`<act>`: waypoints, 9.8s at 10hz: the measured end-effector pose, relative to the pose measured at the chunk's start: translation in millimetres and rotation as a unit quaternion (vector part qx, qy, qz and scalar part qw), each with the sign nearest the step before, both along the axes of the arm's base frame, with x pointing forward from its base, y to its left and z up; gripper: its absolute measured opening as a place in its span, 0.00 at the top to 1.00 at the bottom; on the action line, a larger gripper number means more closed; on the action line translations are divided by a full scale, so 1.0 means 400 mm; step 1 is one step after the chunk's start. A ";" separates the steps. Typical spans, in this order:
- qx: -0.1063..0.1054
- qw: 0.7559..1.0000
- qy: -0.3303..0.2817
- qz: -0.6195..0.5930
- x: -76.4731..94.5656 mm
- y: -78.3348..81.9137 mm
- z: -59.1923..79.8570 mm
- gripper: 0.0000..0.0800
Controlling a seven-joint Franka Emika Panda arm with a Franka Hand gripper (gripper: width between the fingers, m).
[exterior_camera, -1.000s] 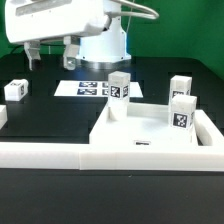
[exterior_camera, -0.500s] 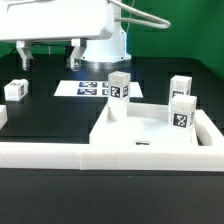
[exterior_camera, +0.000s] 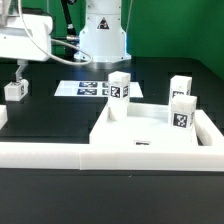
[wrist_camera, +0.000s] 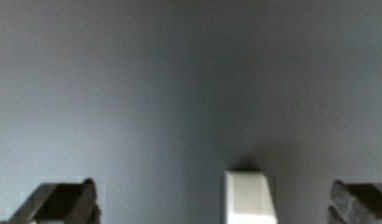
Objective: Assemble square table
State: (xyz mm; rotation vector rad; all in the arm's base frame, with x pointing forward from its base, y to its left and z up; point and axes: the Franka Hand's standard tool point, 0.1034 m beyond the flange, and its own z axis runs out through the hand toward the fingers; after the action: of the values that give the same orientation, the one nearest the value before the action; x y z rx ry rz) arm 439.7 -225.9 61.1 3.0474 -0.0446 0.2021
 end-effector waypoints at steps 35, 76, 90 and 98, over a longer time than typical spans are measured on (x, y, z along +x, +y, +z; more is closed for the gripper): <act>0.067 0.846 0.523 -0.075 -0.221 0.008 -0.124 0.51; 0.049 0.993 -0.086 -0.057 0.341 0.463 0.320 0.64; 0.000 0.974 -0.209 -0.090 0.374 0.516 0.124 0.64; -0.008 0.977 -0.199 -0.079 0.365 0.530 0.067 0.64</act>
Offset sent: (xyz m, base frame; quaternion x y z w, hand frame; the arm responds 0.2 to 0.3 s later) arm 0.0000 0.0000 0.0000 0.0000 0.0000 0.0000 1.0000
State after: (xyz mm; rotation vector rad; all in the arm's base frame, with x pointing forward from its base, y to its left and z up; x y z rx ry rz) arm 585.5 -14.0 87.7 2.9155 -0.3068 0.7896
